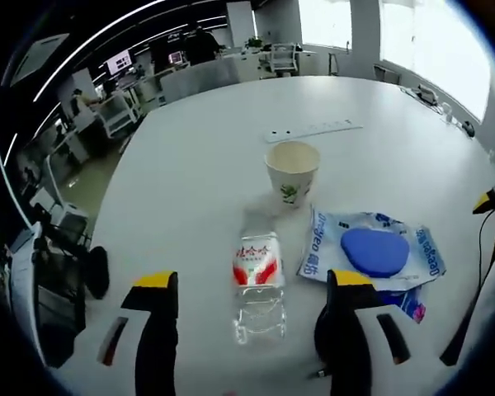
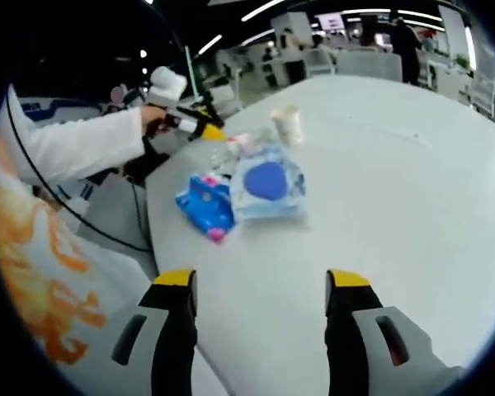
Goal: Arrange the tabletop items into an orderly group along one side of the table until the central work area is clear of visible clutter.
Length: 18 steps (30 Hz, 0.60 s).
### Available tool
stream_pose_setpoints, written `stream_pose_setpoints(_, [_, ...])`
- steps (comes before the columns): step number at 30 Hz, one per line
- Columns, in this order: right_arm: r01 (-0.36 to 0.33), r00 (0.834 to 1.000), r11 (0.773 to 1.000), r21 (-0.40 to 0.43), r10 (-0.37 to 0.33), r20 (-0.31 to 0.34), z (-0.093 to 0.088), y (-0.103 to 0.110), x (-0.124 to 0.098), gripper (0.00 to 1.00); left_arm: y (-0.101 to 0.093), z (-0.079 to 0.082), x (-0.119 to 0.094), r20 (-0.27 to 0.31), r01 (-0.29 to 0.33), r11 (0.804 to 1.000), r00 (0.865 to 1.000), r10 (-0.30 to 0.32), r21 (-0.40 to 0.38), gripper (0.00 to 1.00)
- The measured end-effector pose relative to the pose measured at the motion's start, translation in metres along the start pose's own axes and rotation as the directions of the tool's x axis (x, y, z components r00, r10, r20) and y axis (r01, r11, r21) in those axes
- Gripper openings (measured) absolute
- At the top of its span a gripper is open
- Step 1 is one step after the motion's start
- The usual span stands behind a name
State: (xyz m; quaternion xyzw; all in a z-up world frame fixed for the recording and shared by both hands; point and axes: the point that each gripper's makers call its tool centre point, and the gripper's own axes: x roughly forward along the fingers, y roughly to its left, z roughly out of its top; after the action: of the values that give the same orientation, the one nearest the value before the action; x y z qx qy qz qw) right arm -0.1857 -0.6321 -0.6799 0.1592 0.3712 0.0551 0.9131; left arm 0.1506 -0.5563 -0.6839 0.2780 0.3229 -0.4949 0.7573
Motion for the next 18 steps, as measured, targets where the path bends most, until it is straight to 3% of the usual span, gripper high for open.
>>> stream_pose_setpoints(13, [0.0,1.0,1.0,0.019,0.001,-0.02,-0.004,-0.002,0.003,0.6,-0.001,-0.008,0.029,-0.079,0.038,0.998,0.996,-0.041,-0.049,0.68])
stream_pose_setpoints(15, [0.001,1.0,1.0,0.024,-0.001,-0.022,-0.004,-0.003,0.003,0.6,0.001,-0.006,0.033,-0.092,0.038,0.998,0.995,-0.042,-0.045,0.64])
stream_pose_setpoints(18, [0.001,1.0,1.0,0.03,0.0,-0.028,-0.005,-0.004,0.005,0.6,0.001,0.004,0.043,-0.091,0.058,0.997,0.994,-0.063,-0.057,0.66])
